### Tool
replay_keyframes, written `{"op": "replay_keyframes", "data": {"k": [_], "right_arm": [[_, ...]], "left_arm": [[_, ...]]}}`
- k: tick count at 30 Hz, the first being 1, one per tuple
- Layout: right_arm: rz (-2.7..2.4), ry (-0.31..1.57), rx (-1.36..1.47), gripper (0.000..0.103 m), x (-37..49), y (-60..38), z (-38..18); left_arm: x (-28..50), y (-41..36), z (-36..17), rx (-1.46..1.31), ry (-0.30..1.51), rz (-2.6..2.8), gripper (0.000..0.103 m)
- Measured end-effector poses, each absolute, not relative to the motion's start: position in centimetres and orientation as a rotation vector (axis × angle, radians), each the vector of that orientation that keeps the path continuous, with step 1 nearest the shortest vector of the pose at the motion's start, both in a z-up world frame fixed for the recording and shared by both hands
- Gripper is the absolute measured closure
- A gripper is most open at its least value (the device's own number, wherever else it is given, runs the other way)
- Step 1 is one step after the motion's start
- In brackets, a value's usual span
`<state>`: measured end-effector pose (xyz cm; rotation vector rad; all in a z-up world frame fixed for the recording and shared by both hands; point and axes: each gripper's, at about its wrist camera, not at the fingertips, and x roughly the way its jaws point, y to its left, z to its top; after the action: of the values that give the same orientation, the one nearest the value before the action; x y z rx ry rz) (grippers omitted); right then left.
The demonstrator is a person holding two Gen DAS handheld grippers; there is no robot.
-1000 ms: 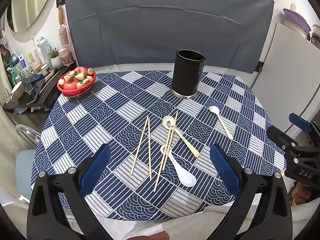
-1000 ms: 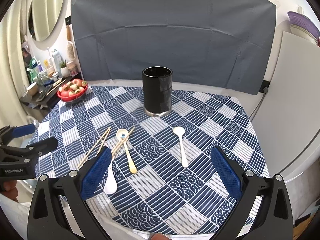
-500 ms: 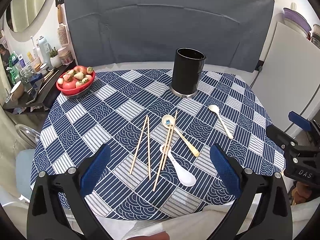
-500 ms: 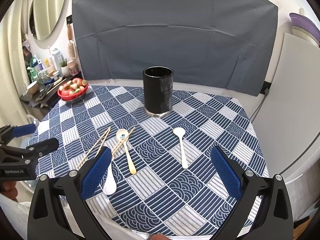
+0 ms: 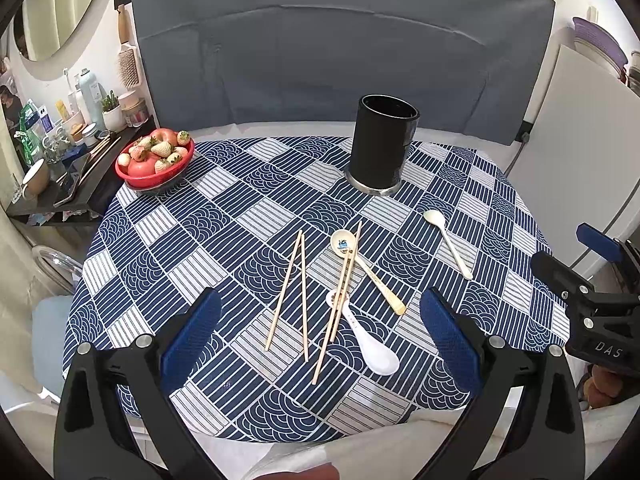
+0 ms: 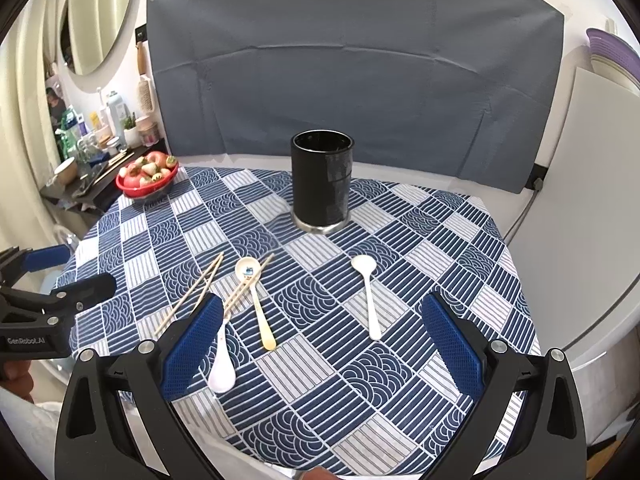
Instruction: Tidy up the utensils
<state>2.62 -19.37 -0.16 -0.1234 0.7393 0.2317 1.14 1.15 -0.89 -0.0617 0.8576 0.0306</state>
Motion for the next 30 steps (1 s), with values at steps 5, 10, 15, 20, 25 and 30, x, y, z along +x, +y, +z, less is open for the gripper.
{"op": "replay_keyframes", "data": {"k": [5,10,15,20,25,30], "right_arm": [[0.236,0.754,-0.136,0.008,3.1,-18.6,-0.5],[0.248,0.779,-0.169,0.008,3.5,-17.3,-1.0],[0.253,0.808,-0.203,0.008,4.0,-16.0,-1.4],[0.283,0.851,-0.174,0.008,4.8,-15.2,-1.9],[0.304,0.9,-0.147,0.008,5.8,-14.3,-2.6],[0.336,0.947,-0.117,0.008,6.6,-13.2,-3.3]], "left_arm": [[1.6,1.5,-1.1,-0.056,0.872,0.03,0.006],[2.1,1.9,-1.2,-0.028,0.88,0.039,0.006],[2.6,2.6,-1.1,-0.003,0.876,0.04,0.006],[3.2,3.8,-1.2,-0.007,0.89,0.024,0.006],[4.1,5.2,-1.5,0.012,0.917,0.004,0.006],[4.9,6.2,-2.3,0.017,0.949,-0.02,0.006]]}}
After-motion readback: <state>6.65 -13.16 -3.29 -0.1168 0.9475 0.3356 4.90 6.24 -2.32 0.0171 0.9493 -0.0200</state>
